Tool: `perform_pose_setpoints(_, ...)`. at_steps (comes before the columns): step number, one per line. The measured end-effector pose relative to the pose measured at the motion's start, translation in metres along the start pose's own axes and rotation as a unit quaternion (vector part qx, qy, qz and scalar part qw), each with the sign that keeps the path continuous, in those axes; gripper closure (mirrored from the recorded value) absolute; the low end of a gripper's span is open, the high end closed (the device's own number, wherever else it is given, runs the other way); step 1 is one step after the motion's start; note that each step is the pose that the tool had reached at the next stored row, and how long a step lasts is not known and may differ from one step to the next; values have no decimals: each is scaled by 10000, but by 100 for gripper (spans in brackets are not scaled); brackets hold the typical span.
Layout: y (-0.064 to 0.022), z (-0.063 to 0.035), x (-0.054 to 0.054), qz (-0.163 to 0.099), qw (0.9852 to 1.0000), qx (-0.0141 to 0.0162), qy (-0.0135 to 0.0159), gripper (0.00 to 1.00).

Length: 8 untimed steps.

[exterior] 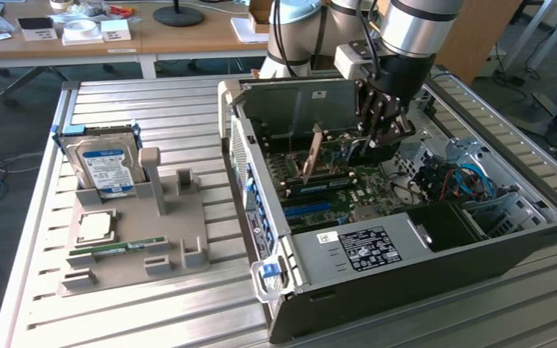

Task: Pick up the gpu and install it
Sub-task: 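Insert the gpu into the slot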

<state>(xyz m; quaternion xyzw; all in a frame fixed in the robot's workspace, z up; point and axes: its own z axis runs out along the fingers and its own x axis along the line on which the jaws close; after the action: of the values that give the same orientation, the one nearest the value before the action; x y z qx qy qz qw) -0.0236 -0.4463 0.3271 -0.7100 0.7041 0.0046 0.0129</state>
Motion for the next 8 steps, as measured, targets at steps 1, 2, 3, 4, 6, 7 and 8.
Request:
perform_pose_setpoints(1, 0, 0, 0, 0, 10000, 0, 0, 73)
perform_pose_setpoints(2, 0, 0, 0, 0, 10000, 0, 0, 73)
perform_pose_setpoints(3, 0, 1, 0, 0, 10000, 0, 0, 73)
perform_pose_setpoints(4, 0, 4, 0, 0, 10000, 0, -1, 73)
perform_pose_setpoints(6, 0, 13, 0, 0, 10000, 0, -1, 73)
perform_pose_setpoints(7, 0, 16, 0, 0, 10000, 0, 0, 73)
perform_pose_setpoints(8, 0, 20, 0, 0, 10000, 0, 0, 73)
